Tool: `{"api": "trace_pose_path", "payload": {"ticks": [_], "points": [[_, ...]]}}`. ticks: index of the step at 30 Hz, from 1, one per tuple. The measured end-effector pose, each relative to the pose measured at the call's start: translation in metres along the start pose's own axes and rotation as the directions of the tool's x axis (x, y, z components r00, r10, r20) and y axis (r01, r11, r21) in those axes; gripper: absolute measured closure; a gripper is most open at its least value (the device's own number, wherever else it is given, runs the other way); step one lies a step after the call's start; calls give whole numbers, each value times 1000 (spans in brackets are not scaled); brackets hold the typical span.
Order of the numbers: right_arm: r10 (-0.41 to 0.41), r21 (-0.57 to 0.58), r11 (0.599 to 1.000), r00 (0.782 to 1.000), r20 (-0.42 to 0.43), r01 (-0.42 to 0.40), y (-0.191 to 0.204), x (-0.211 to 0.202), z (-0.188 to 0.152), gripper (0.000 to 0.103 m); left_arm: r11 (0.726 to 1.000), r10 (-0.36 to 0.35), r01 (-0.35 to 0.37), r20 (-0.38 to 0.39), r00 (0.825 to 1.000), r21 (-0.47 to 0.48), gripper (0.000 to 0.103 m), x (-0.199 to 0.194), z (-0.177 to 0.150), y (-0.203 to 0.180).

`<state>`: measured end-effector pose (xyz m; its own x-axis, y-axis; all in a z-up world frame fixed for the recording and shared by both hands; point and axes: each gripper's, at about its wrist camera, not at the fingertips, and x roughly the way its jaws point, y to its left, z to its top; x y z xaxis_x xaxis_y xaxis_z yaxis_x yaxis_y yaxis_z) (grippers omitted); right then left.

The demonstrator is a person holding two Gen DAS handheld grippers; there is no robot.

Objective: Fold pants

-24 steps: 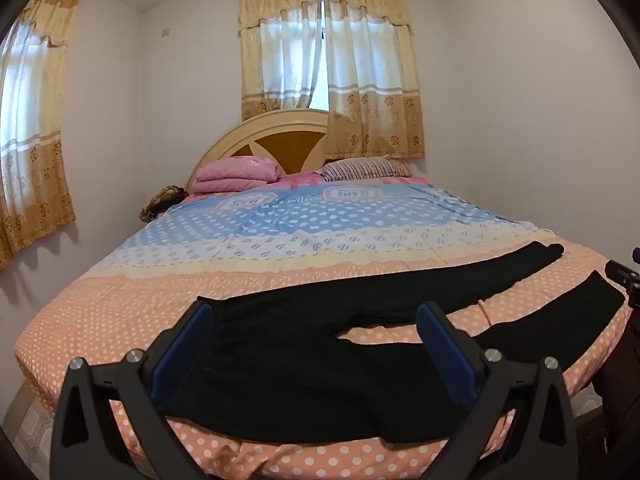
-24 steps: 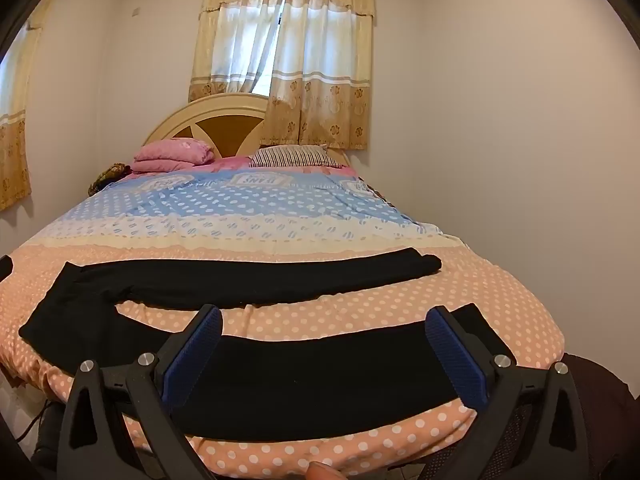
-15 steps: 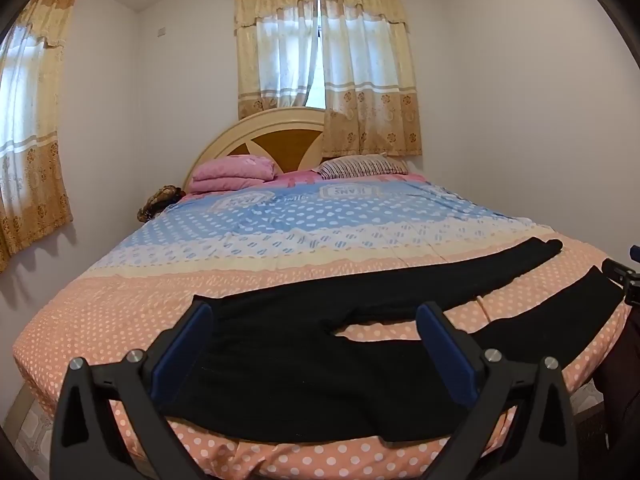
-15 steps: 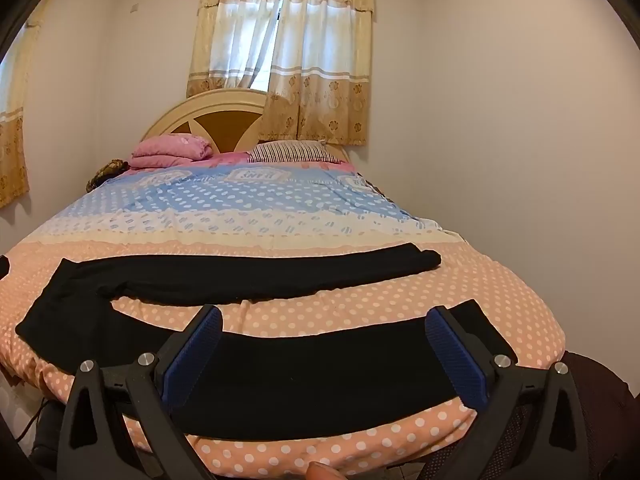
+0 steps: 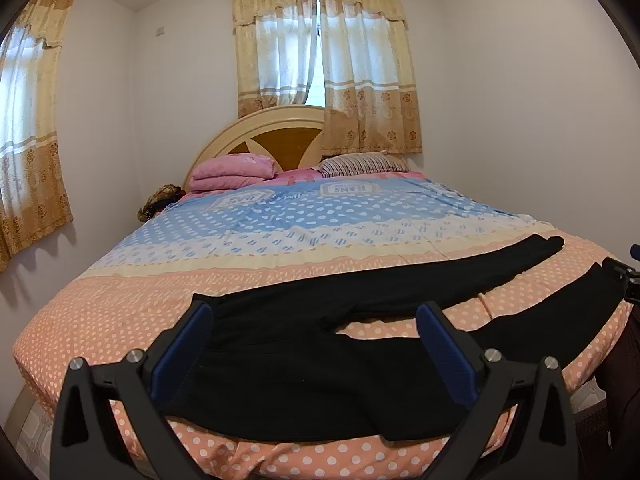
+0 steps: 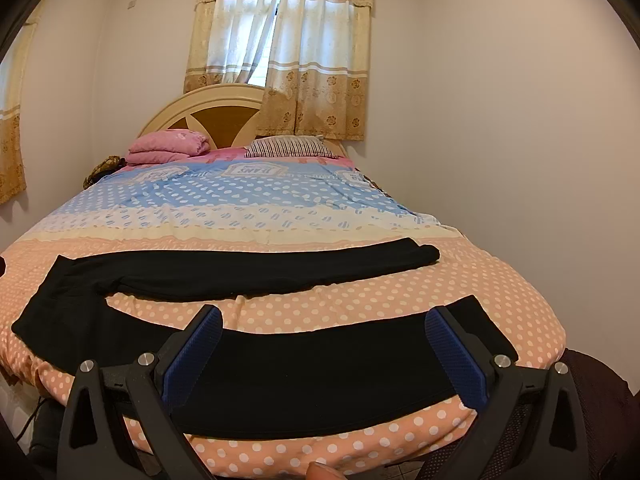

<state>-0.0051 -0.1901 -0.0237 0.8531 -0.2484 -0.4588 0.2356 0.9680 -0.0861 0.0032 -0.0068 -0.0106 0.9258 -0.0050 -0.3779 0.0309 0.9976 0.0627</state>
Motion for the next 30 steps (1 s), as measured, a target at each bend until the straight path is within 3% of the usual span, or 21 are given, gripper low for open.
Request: {"api": "trace_pose_path", "payload": {"ticks": [30], "points": [[-9,0,1000,1000,-21,9,-3,9,-5,1,1000,22,-23,-33,999,-13,0,10,-2,11]]}}
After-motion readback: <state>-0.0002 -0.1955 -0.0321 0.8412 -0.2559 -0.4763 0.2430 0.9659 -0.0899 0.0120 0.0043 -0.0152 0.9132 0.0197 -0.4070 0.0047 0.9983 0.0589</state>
